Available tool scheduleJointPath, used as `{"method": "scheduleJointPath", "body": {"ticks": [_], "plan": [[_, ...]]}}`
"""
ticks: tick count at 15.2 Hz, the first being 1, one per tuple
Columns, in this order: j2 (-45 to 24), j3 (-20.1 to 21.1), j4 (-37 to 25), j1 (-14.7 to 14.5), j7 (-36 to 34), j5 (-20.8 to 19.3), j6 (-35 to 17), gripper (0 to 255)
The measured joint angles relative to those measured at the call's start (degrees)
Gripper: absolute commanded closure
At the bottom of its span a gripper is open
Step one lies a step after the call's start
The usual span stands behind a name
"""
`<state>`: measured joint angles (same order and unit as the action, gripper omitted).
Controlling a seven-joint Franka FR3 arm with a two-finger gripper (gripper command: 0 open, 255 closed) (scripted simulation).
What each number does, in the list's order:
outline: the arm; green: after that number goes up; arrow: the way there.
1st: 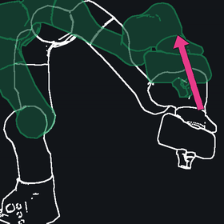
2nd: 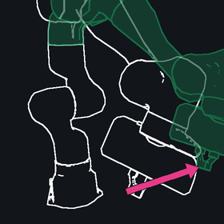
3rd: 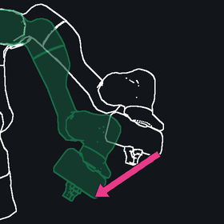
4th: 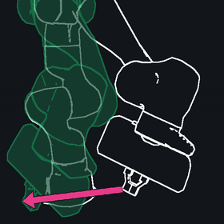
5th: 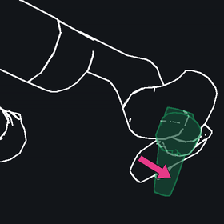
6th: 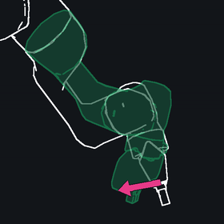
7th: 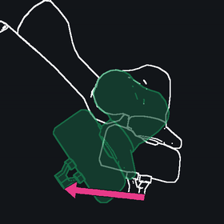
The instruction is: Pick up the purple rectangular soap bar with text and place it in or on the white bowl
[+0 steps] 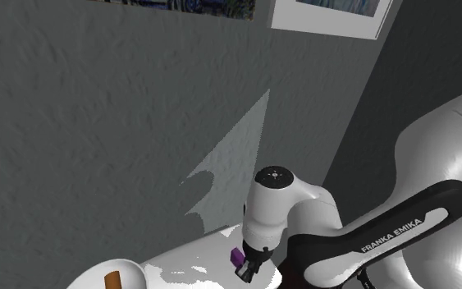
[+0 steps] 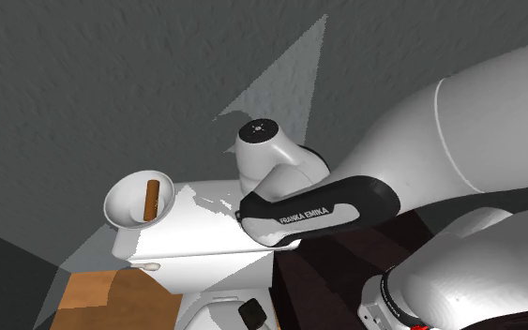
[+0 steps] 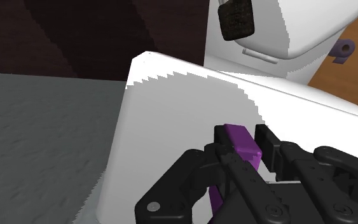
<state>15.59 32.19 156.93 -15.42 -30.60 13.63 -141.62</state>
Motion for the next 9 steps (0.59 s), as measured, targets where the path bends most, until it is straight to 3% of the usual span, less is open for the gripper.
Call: {"method": "scheduleJointPath", "body": {"ticks": [9], "plan": [[7.3, -2.4, -2.8, -1.3, 1.7, 1.6, 9.9, 255]]}}
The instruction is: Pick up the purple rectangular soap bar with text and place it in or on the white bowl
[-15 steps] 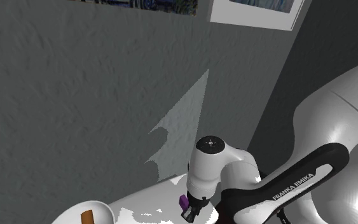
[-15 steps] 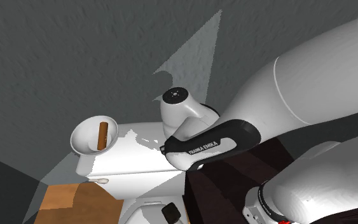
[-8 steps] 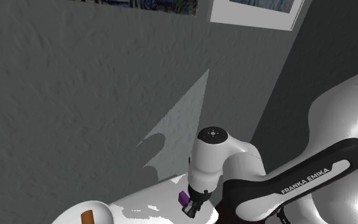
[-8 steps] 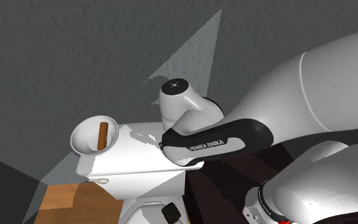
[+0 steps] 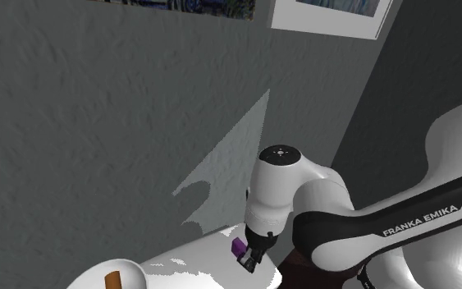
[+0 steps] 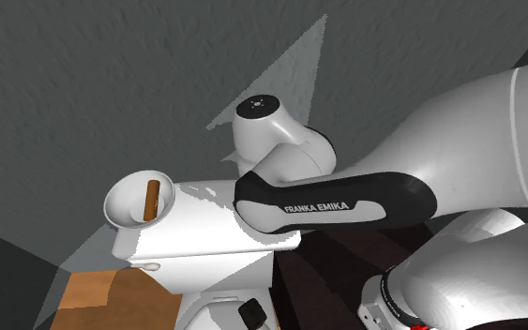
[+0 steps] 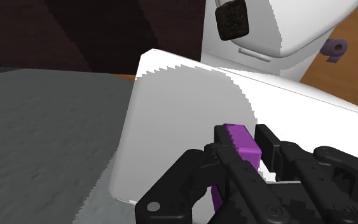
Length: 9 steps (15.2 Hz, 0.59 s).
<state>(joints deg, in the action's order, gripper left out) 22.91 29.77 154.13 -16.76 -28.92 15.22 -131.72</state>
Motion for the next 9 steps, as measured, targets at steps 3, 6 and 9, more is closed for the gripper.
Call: {"method": "scheduleJointPath", "body": {"ticks": [3, 6, 9], "plan": [[1.8, -0.6, -1.1, -0.2, 0.2, 0.1, 2.9, 255], [3.5, -1.4, -2.3, -0.4, 0.4, 0.1, 5.7, 255], [5.1, -2.1, -3.4, -0.6, 0.7, 0.1, 8.4, 255]]}}
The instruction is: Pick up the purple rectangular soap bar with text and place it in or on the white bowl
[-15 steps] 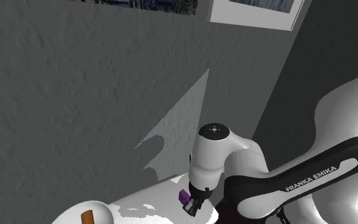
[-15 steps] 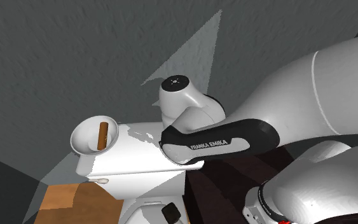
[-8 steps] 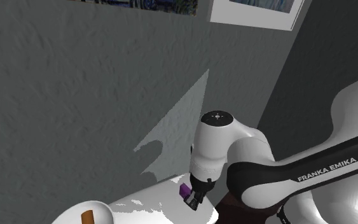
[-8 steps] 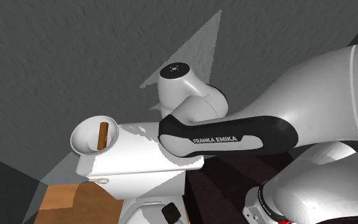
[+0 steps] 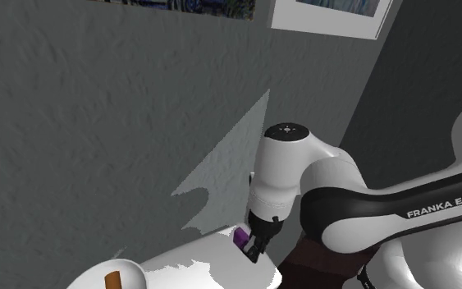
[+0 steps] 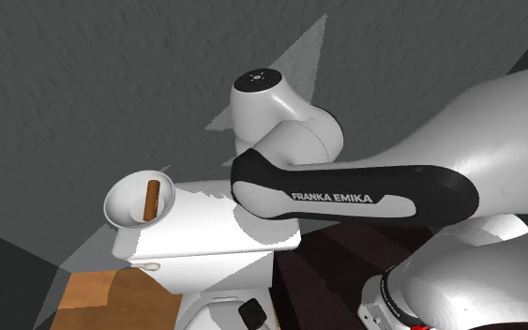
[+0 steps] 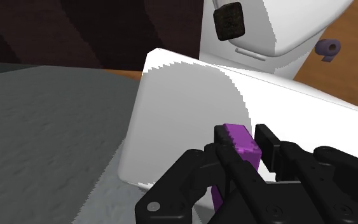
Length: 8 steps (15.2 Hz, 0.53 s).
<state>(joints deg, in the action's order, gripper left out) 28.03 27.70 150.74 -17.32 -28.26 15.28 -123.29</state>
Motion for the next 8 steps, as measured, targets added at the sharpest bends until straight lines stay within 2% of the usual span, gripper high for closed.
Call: {"method": "scheduleJointPath", "body": {"ticks": [4, 8], "plan": [[1.6, -0.8, -1.9, -0.1, 0.1, -0.2, 3.5, 255], [-5.2, 2.2, -8.4, 1.3, -3.6, -2.2, 3.0, 255]]}}
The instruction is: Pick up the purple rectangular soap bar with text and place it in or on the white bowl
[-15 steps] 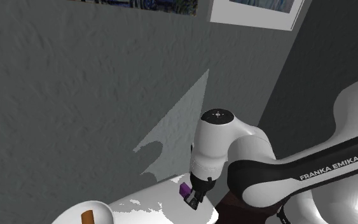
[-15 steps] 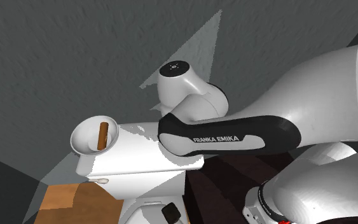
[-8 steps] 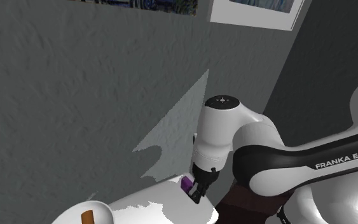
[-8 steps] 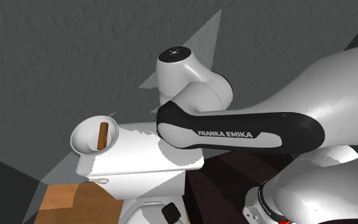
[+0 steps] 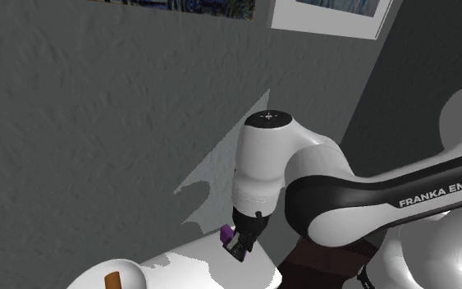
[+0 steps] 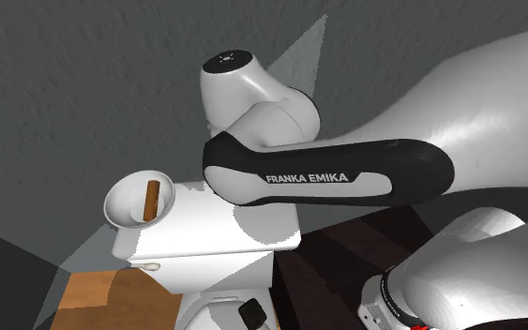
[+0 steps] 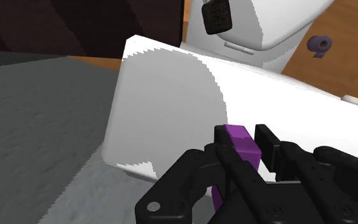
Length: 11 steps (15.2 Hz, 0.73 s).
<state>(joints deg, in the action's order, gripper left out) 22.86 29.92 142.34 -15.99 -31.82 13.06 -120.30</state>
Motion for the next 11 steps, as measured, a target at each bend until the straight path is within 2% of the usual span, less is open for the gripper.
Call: {"method": "scheduleJointPath", "body": {"ticks": [6, 11], "plan": [[-14.7, 5.9, -14.1, 2.2, -9.2, -7.2, 0.1, 255], [-26.7, 8.3, -25.4, 1.4, -16.8, -15.3, 1.6, 255]]}}
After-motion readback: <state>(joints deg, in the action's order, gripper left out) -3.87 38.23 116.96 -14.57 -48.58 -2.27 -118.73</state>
